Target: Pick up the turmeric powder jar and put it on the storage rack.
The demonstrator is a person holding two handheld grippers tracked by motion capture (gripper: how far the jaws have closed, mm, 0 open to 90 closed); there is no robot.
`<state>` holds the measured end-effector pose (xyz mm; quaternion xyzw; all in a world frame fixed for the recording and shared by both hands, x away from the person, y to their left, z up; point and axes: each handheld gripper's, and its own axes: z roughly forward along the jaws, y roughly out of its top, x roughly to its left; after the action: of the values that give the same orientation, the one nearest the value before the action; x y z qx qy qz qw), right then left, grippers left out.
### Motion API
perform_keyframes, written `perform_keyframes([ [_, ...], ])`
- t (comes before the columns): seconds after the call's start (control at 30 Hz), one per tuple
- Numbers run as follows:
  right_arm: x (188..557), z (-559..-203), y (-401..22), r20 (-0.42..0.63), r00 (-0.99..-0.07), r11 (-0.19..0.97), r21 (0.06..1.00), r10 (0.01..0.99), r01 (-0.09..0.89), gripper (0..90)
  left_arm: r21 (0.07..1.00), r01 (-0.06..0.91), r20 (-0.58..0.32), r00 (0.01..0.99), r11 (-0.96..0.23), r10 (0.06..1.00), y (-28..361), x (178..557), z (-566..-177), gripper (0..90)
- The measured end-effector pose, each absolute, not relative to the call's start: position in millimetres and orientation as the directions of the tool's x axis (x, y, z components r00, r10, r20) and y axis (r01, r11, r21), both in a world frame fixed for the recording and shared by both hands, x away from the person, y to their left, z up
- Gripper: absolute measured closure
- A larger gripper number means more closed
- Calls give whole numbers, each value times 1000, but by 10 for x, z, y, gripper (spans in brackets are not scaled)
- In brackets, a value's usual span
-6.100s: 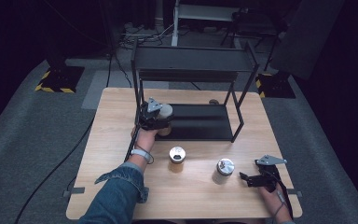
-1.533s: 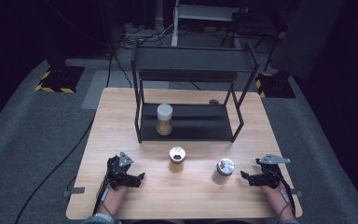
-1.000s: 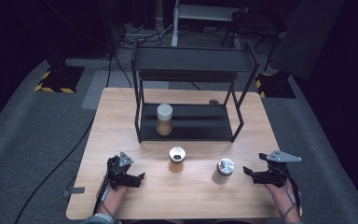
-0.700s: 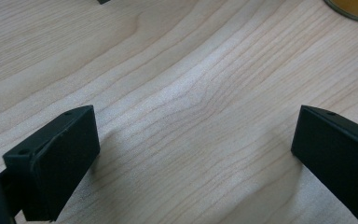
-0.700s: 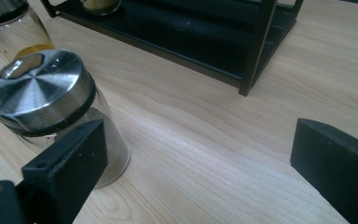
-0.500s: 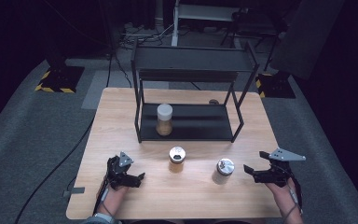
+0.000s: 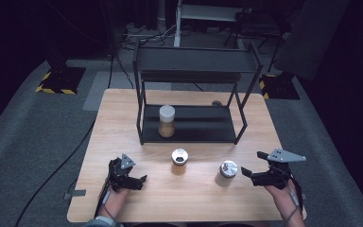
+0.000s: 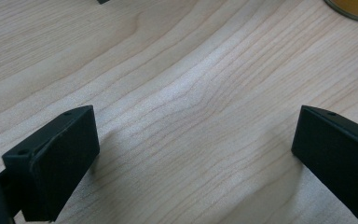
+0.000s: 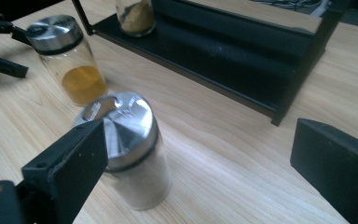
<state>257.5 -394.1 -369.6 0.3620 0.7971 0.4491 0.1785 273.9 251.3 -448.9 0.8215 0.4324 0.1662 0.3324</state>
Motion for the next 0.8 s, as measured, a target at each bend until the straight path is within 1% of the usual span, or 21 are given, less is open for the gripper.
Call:
perform_keyframes([
  [0.53,2646,-3587,-3543,43,-719,347,855,694,386,35,690,600,-14,571,-405,821,2514,2739,-4490,2],
  [0.8,2685,-3550,-3335,27,-744,367,858,668,360,35,690,600,-14,571,-405,821,2513,2739,-4489,2],
])
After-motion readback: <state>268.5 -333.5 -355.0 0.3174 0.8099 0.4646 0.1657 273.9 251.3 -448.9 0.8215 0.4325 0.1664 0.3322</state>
